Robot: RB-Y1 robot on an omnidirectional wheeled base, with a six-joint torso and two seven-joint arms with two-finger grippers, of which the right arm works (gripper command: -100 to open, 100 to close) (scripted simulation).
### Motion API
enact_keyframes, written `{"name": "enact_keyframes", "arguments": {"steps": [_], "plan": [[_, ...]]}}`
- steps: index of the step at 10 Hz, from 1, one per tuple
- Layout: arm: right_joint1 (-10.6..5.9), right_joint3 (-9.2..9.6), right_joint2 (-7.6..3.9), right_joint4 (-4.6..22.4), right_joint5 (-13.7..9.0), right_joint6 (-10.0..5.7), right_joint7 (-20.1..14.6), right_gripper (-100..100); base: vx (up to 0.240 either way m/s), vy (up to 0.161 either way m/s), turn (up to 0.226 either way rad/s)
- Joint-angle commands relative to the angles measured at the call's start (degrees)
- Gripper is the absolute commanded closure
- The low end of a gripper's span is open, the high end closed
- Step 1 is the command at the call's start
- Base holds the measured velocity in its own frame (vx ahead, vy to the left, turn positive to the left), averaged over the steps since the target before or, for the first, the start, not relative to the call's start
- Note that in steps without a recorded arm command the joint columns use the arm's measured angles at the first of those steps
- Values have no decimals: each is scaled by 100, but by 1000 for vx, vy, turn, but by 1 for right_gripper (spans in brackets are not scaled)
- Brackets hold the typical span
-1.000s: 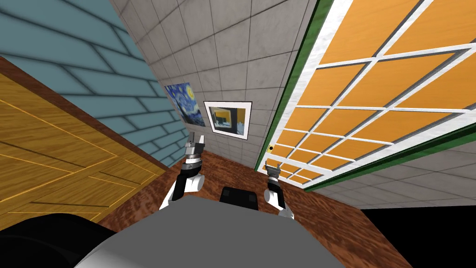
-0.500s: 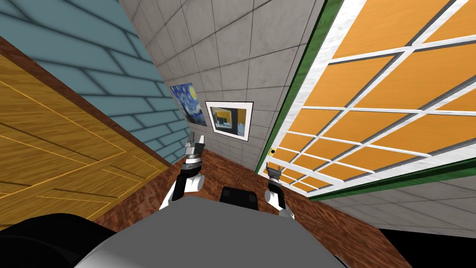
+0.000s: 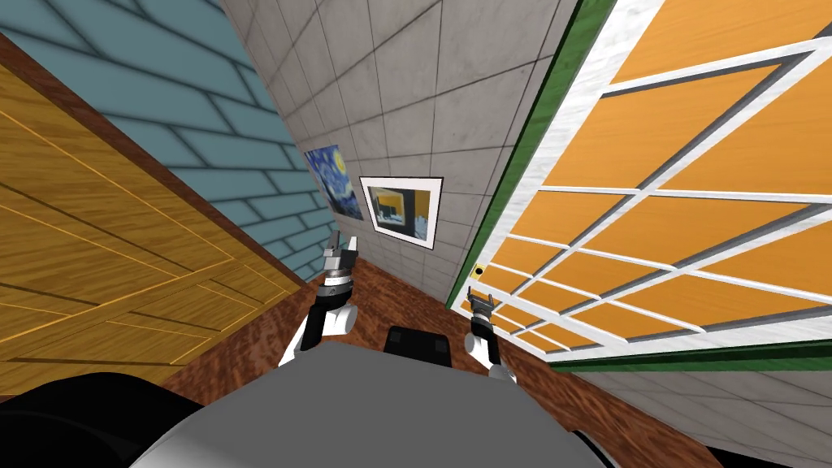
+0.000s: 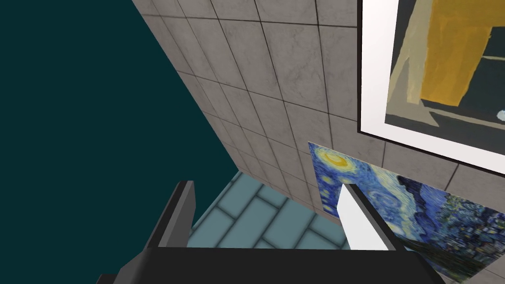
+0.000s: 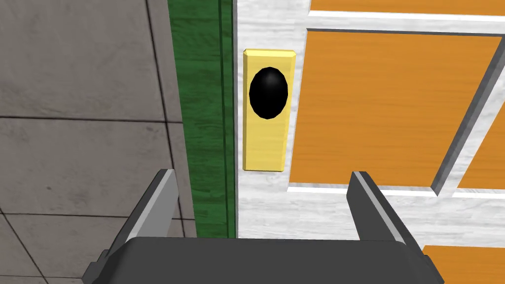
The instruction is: Pull the door open
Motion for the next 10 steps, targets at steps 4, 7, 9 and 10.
{"name": "enact_keyframes", "arguments": {"steps": [4, 7, 9, 10], "plan": [[118, -27, -265, 134, -44, -98, -367, -100, 140, 2, 69], [190, -44, -418, 205, -65, -151, -567, -100, 135, -2, 57], [285, -67, -622, 299, -92, -222, -832, -100, 139, -23, 88], [327, -77, -712, 341, -104, -253, -949, -100, 185, -12, 92]]}}
